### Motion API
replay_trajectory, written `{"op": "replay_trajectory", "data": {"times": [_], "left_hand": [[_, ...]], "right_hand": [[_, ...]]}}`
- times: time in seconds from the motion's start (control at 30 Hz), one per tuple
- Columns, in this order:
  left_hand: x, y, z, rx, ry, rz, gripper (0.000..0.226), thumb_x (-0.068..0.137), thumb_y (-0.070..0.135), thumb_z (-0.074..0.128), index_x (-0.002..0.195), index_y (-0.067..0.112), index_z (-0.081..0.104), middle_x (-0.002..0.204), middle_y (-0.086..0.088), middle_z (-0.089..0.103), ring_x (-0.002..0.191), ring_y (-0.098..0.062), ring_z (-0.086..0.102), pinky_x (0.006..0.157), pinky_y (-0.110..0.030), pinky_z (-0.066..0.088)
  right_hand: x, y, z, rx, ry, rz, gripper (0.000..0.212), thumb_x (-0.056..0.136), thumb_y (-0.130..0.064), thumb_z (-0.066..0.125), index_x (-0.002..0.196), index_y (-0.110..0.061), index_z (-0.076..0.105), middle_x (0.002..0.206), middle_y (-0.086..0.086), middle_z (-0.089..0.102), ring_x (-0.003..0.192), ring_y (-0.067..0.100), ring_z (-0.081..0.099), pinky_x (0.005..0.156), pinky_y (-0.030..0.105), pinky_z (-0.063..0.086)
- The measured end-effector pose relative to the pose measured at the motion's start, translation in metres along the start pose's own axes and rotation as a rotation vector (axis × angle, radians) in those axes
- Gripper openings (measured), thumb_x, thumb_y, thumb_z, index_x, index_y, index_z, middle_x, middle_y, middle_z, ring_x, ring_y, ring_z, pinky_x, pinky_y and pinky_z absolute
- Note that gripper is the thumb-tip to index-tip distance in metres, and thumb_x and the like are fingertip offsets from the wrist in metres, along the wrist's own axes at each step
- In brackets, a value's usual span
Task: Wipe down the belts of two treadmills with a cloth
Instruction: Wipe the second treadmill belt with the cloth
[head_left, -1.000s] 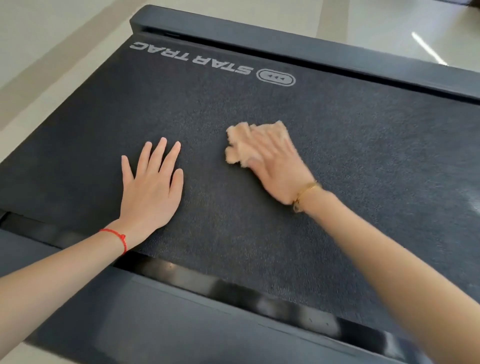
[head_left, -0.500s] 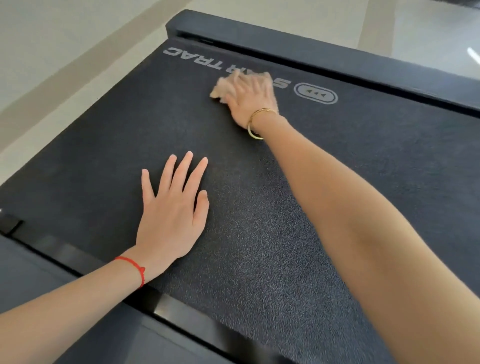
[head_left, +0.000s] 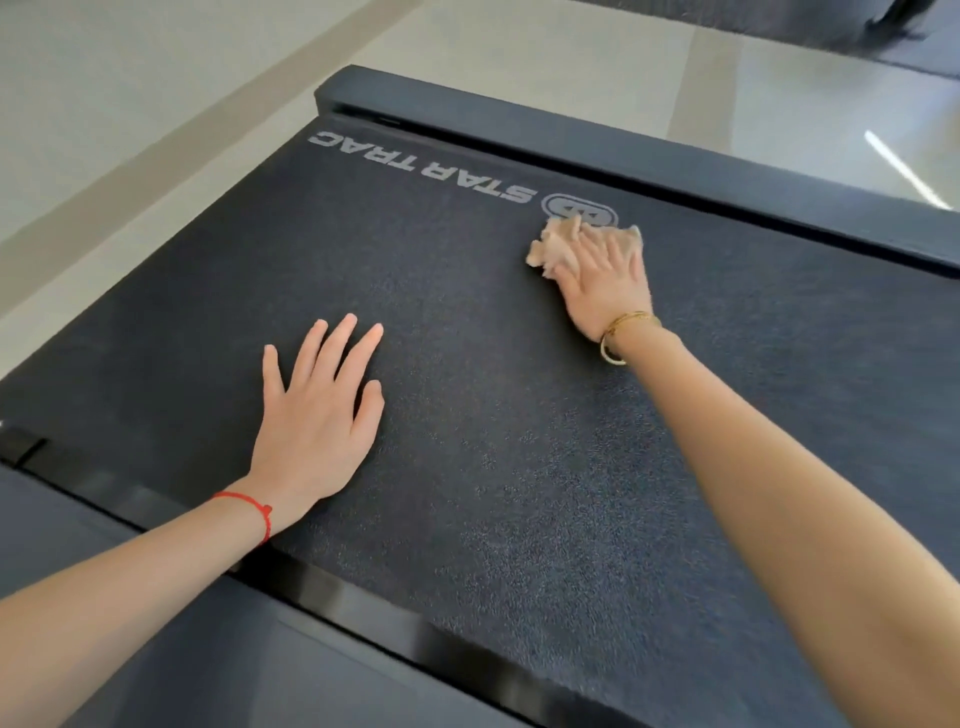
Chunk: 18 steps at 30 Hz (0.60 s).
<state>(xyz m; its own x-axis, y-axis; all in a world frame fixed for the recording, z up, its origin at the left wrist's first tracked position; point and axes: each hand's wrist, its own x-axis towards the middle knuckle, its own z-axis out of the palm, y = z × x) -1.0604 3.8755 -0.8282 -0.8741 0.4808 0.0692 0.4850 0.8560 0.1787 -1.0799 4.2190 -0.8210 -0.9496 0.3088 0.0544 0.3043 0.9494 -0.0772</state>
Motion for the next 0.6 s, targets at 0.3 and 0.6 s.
{"op": "replay_trajectory", "data": {"times": [0.3, 0.6], "left_hand": [[-0.016, -0.002, -0.013, 0.026, 0.003, -0.082, 0.054, 0.103, 0.033, 0.033, 0.156, 0.023, 0.027, 0.162, -0.008, 0.027, 0.151, -0.030, 0.017, 0.118, -0.064, 0.015], [-0.043, -0.058, -0.045, 0.074, -0.079, -0.099, 0.056, 0.105, 0.036, 0.027, 0.159, 0.028, 0.014, 0.166, 0.000, 0.013, 0.153, -0.022, 0.005, 0.121, -0.056, 0.010]], "right_hand": [[-0.166, -0.102, -0.017, 0.149, -0.067, -0.490, 0.064, 0.098, -0.047, 0.011, 0.154, -0.017, 0.021, 0.155, -0.001, 0.033, 0.147, 0.025, 0.018, 0.121, 0.050, 0.003], [-0.145, -0.124, -0.011, 0.187, -0.117, -0.504, 0.067, 0.094, -0.052, 0.002, 0.155, -0.027, 0.015, 0.162, -0.008, 0.017, 0.150, 0.020, 0.006, 0.121, 0.043, -0.003]]}}
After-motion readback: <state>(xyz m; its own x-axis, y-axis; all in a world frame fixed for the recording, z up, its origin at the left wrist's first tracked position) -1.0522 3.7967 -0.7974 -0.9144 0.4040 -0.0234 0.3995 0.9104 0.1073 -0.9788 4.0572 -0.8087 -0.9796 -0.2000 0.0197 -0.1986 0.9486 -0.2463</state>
